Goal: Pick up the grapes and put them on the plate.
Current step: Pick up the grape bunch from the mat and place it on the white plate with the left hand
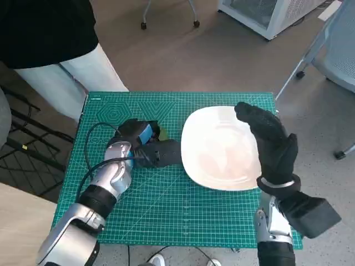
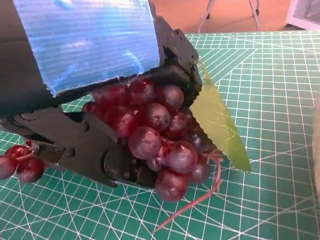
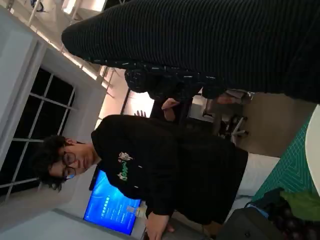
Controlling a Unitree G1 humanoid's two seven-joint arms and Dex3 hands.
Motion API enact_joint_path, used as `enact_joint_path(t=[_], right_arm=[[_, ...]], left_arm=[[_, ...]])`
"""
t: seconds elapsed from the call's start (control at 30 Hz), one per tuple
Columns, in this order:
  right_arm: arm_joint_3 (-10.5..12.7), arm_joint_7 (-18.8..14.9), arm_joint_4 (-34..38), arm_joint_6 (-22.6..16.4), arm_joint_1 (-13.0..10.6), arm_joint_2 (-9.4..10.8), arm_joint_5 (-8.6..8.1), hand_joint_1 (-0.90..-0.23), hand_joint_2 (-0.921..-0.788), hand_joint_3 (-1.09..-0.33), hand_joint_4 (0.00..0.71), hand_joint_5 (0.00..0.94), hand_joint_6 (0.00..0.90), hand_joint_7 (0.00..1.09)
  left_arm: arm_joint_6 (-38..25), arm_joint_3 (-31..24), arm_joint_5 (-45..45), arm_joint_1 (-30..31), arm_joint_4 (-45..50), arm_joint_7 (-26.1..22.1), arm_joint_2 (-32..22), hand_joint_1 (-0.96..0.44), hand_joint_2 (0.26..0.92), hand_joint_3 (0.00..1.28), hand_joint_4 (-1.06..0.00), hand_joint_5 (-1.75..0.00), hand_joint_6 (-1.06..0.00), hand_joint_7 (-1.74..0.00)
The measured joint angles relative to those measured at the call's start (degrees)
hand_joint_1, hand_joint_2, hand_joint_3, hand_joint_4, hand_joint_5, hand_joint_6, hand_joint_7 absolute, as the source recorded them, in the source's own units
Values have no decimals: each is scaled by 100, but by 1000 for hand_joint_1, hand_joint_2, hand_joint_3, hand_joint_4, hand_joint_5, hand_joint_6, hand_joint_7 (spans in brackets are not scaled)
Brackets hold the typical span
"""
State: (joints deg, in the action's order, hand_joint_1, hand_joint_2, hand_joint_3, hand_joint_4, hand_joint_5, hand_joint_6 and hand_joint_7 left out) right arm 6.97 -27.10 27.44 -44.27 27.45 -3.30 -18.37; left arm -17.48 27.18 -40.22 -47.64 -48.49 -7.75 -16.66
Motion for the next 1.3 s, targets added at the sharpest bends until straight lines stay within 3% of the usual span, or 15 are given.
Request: enact_joint_path(t=[1.07, 1.3], right_arm=[[15, -60, 82, -48, 61, -8, -60, -696, -921, -701, 349, 2, 25, 586], [12, -60, 119, -61, 66, -8, -59, -698, -921, -701, 349, 2, 25, 587]], left_arm=[[98, -126, 212, 152, 205, 162, -106, 7, 921, 231, -428, -1615, -563, -1053], [-31, -158, 213, 435, 824, 135, -213, 3, 921, 241, -449, -1429, -474, -1324]])
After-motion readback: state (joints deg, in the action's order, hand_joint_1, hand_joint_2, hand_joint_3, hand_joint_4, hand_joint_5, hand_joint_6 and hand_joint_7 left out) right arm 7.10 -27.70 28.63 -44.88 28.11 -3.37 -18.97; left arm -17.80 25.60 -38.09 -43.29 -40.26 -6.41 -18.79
